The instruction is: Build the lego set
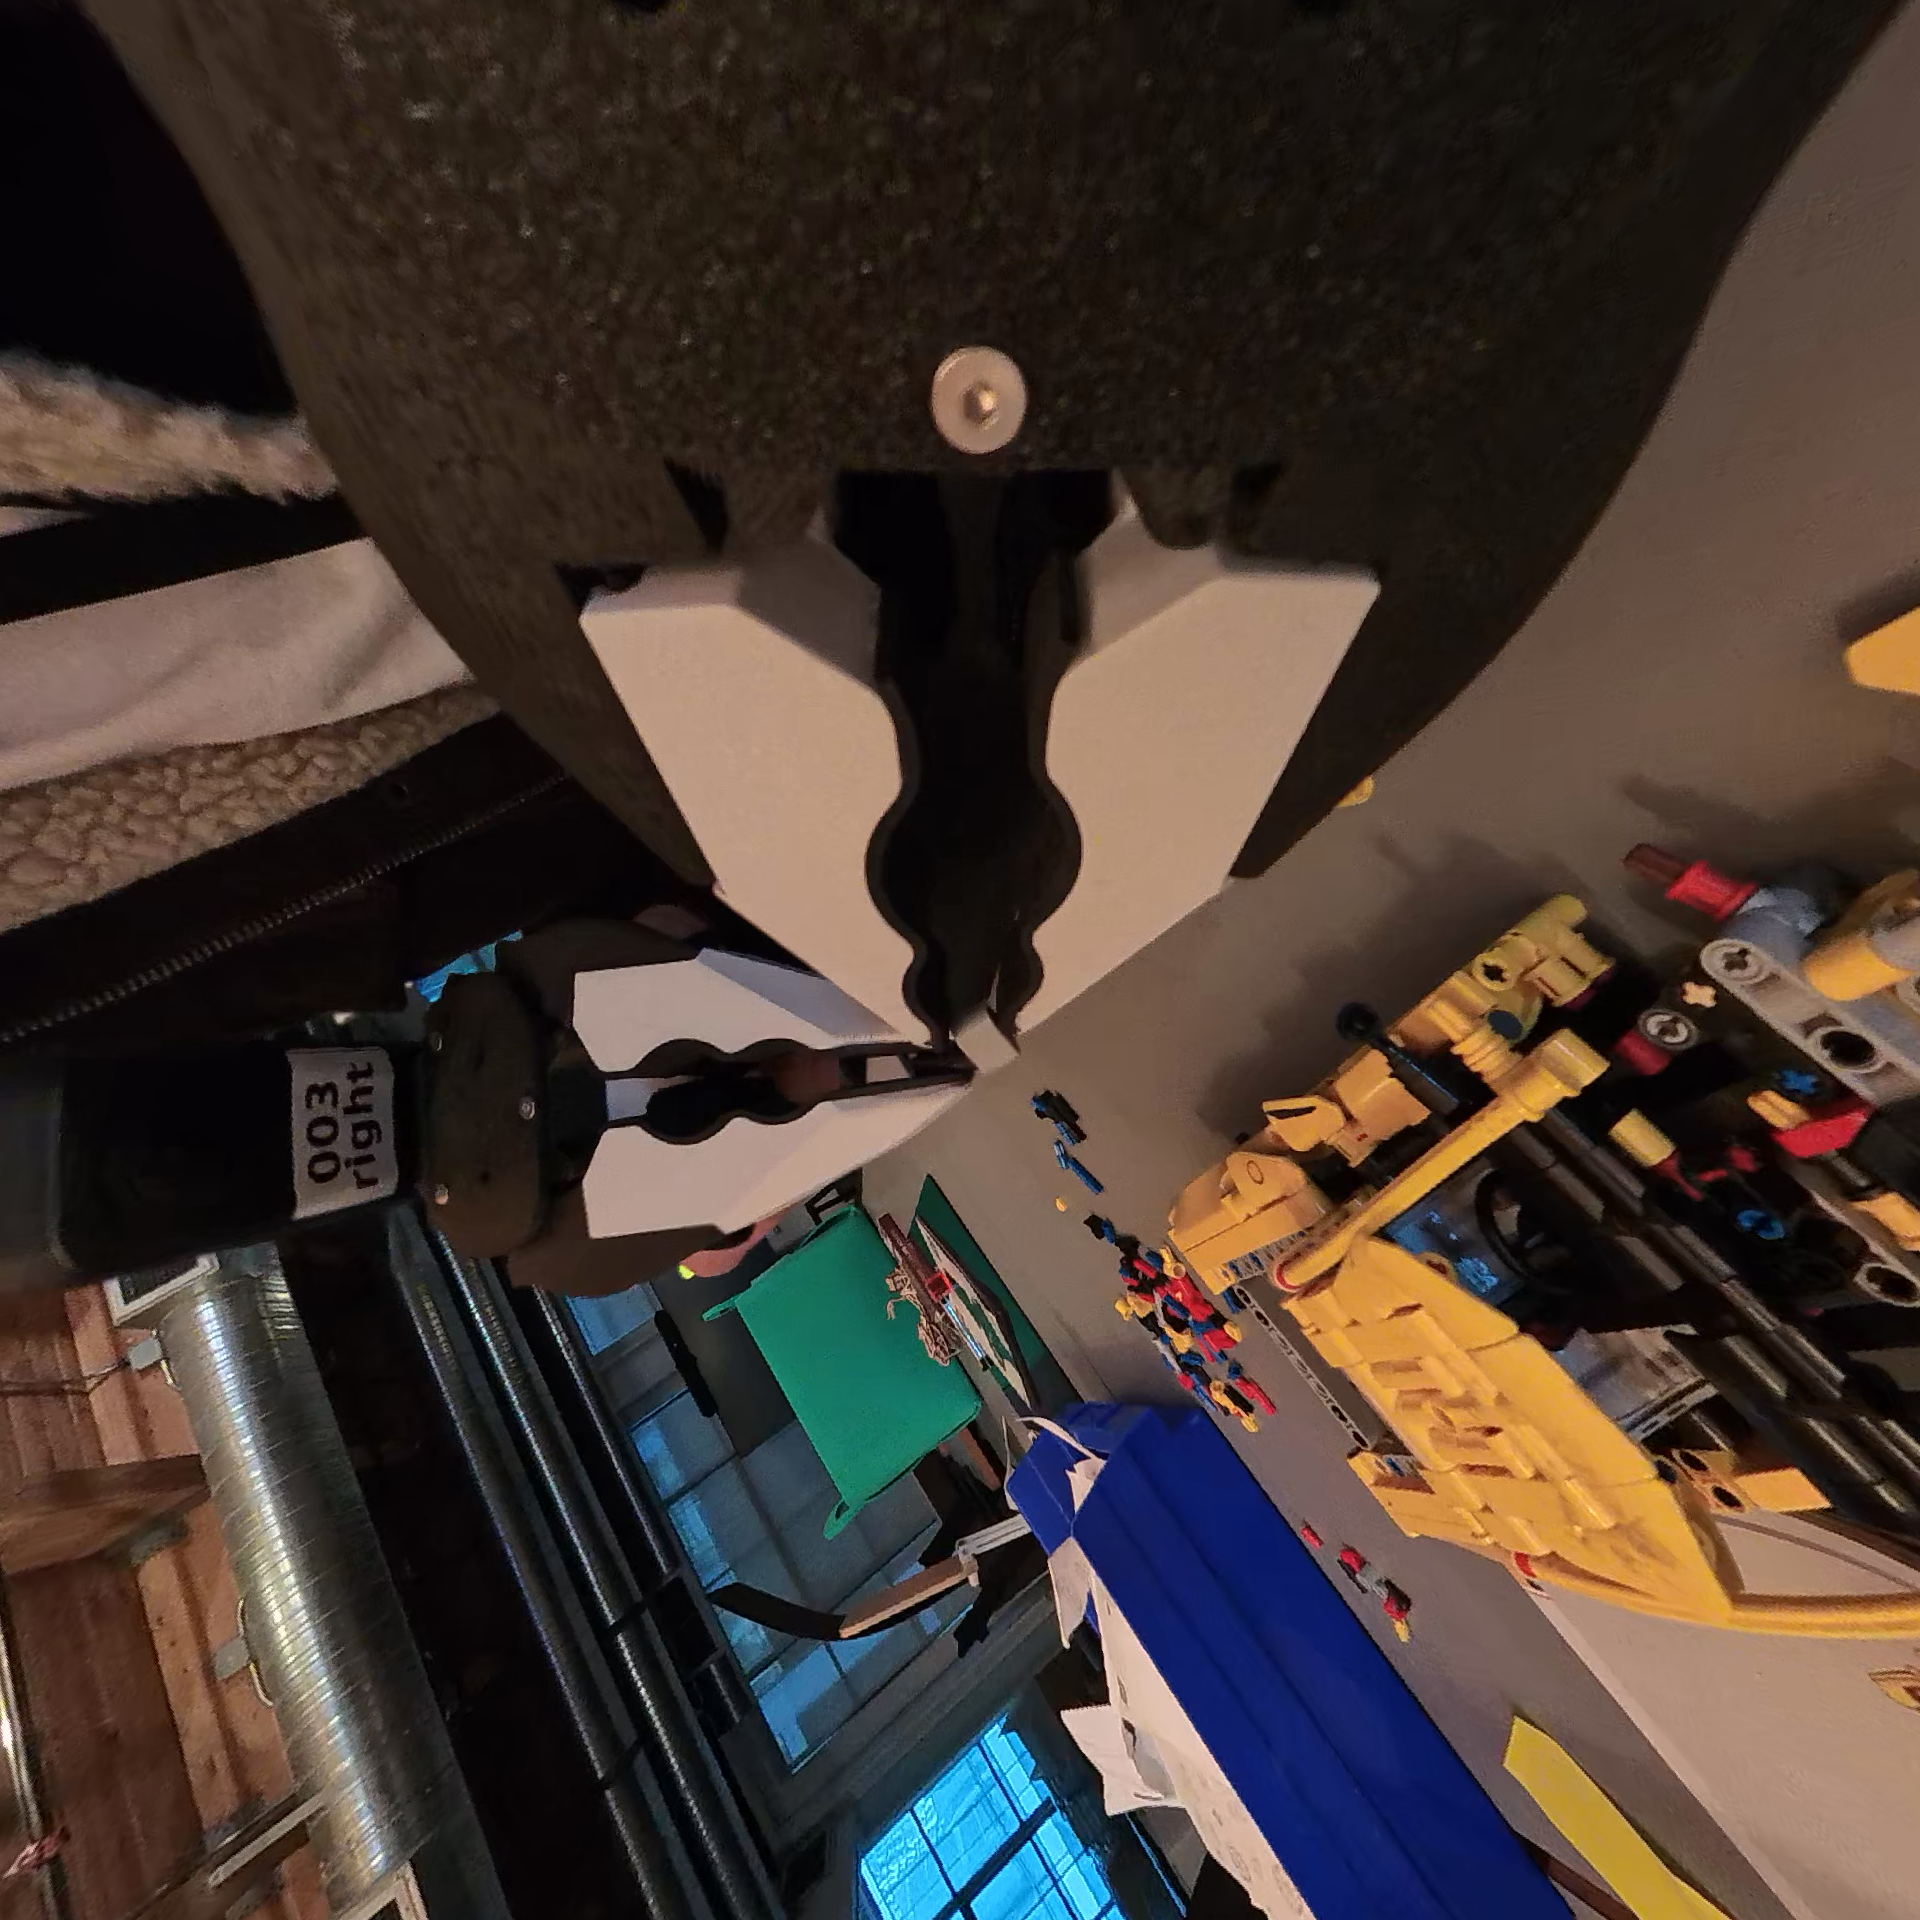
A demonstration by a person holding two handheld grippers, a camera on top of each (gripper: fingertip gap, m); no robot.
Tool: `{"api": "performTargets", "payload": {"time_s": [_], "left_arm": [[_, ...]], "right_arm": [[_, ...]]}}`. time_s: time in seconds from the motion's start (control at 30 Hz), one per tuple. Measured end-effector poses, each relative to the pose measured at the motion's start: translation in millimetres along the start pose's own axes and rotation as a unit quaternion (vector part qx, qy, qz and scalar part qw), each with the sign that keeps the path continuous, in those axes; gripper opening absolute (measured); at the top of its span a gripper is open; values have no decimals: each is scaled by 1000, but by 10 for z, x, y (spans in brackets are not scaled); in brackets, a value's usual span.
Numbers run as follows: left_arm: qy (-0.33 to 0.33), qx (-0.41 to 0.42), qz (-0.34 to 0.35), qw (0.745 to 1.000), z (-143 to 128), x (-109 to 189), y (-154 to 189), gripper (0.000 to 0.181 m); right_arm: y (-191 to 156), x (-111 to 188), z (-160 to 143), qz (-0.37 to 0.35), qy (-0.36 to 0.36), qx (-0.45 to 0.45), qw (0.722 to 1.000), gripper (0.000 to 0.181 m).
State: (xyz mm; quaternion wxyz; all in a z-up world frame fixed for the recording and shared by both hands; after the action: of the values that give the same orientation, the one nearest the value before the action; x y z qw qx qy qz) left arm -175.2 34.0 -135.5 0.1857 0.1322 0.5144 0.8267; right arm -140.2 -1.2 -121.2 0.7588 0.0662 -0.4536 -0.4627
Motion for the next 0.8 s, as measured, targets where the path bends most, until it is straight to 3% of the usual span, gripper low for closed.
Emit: {"api": "performTargets", "payload": {"time_s": [0.17, 0.33, 0.5, 0.8], "left_arm": [[-6, -26, -16, 1000, -44, 40, 54, 8], [-21, -42, 0, 999, -96, 32, -35, 8], [-60, -140, 38, 988, -144, 57, -49, 7], [-63, -80, -33, 994, -160, 99, -21, 7]], "right_arm": [[-19, 48, 28, 54, 58, -69, 994, 4], [-91, -9, -20, 60, 15, -13, 998, 4], [-154, -36, 10, 59, -15, 44, 997, 4], [-164, -6, 18, 111, 79, -52, 989, 4]]}}
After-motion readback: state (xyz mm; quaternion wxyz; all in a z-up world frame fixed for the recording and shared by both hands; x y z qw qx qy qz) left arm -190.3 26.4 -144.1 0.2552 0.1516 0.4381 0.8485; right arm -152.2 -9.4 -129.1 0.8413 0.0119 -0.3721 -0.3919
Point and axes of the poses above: each gripper's, where its closed fingertips meet, x back along the fingers, z out of its top, y = z × x across the jaws, the point moved 3 cm from there along x, back along the fingers, and after that the axes turned 10 degrees about x, right-handed, at the moved point
